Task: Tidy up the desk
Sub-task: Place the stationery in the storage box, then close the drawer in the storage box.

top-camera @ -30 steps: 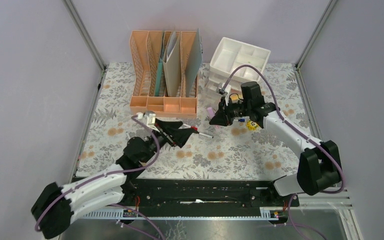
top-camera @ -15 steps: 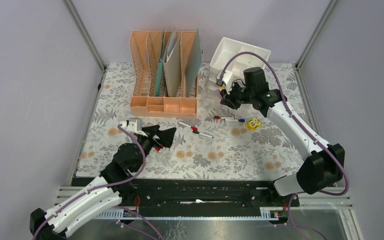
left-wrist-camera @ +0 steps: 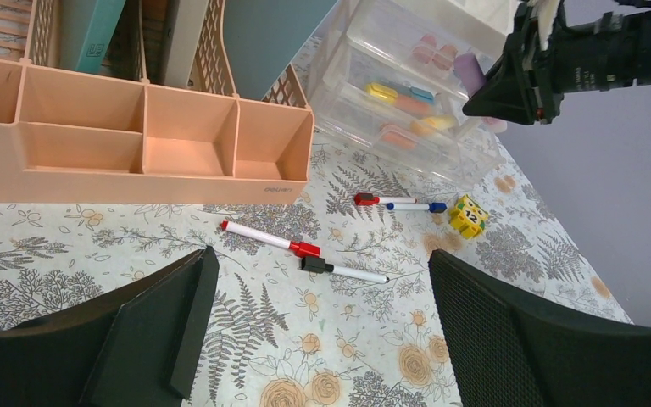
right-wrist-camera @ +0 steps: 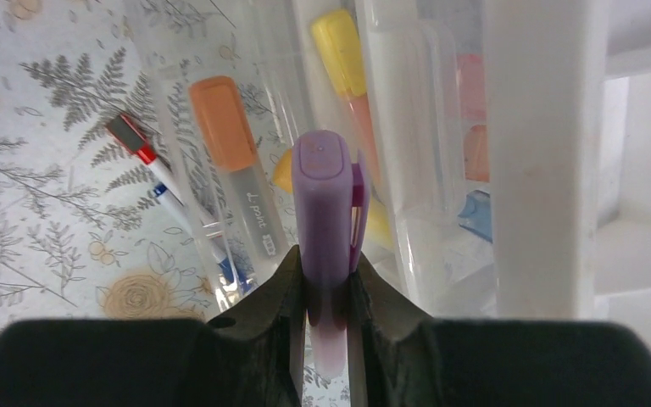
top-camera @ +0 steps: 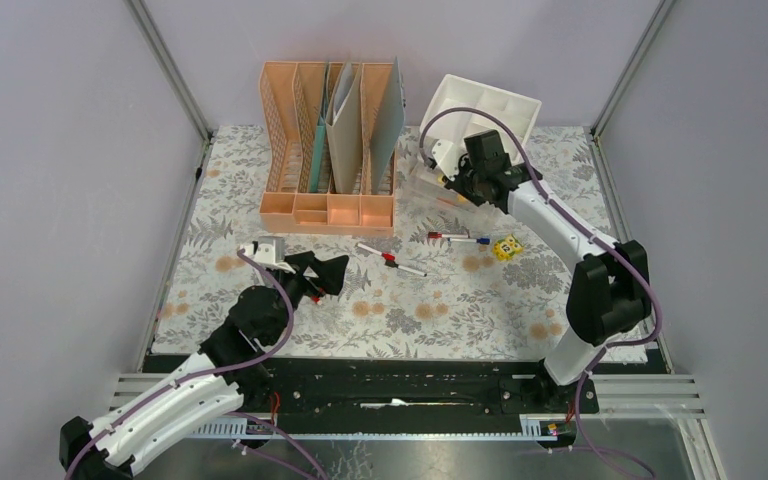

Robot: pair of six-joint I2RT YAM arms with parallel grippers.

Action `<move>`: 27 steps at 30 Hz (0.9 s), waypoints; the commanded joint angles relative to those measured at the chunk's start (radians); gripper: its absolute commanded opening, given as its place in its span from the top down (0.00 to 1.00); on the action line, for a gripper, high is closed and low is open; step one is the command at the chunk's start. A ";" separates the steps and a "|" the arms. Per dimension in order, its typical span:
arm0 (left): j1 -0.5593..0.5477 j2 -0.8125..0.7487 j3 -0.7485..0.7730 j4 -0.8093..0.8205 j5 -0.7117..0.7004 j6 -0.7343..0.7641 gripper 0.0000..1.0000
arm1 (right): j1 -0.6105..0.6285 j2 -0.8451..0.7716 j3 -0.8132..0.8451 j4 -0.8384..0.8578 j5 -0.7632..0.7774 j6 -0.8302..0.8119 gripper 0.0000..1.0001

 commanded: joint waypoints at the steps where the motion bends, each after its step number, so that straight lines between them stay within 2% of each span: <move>1: 0.002 0.007 0.002 0.032 -0.018 0.003 0.01 | -0.002 0.035 0.055 0.041 0.104 -0.030 0.76; 5: 0.003 0.016 0.006 0.032 -0.012 -0.004 0.01 | -0.003 0.055 0.062 0.040 0.108 -0.015 0.47; 8: 0.003 0.014 0.008 0.034 -0.002 -0.011 0.01 | -0.002 0.038 0.070 0.016 0.060 0.022 0.35; 12: 0.003 0.014 0.010 0.042 0.011 -0.021 0.01 | -0.002 -0.014 0.085 -0.024 -0.009 0.070 0.32; 16: 0.002 0.021 0.010 0.060 0.034 -0.034 0.01 | -0.002 -0.090 0.078 -0.077 -0.148 0.115 0.31; 23: 0.003 0.053 -0.023 0.166 0.081 -0.062 0.01 | -0.002 -0.261 -0.083 -0.093 -0.515 0.112 0.30; 27: 0.002 0.121 -0.002 0.211 0.110 -0.063 0.01 | -0.003 -0.312 -0.173 -0.068 -0.596 0.096 0.30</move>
